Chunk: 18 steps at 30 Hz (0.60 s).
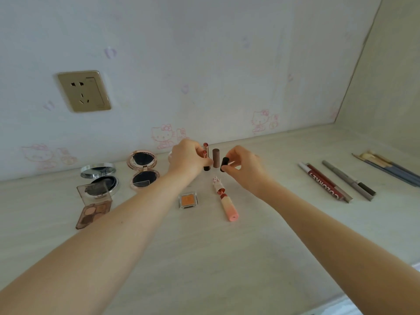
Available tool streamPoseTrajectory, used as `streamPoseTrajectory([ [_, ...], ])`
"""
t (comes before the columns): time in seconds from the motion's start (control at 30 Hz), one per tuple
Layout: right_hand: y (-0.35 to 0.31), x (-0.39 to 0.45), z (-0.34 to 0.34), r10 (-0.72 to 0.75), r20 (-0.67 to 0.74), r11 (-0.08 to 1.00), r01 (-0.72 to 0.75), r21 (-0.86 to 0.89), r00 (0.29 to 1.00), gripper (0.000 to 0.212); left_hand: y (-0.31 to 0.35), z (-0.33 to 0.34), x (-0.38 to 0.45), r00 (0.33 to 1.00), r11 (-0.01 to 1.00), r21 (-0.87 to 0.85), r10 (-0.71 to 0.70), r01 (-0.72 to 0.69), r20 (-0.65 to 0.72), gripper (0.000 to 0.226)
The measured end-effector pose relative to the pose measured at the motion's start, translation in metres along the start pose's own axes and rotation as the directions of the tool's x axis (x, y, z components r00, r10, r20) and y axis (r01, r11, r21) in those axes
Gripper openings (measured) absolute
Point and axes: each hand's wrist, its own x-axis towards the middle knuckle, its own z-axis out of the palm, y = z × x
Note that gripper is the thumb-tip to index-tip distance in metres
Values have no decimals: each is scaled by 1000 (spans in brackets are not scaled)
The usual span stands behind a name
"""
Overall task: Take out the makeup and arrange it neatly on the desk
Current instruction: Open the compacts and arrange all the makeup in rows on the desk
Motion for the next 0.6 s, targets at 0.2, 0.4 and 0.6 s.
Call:
streamPoseTrajectory([
  [0.2, 13, 17, 16, 4, 39, 998, -1, -63, 999, 16, -4, 14, 6, 999, 998, 33, -46, 46, 2, 15],
  [0.4, 25, 23, 25, 32, 34, 993, -28, -112, 999, 17, -8, 23, 10, 994, 994, 47, -98, 96, 44, 21],
  [0.6, 27, 26, 30, 61, 33, 992, -57, -116, 998, 17, -10, 27, 10, 995, 996, 68, -70, 65, 65, 16],
])
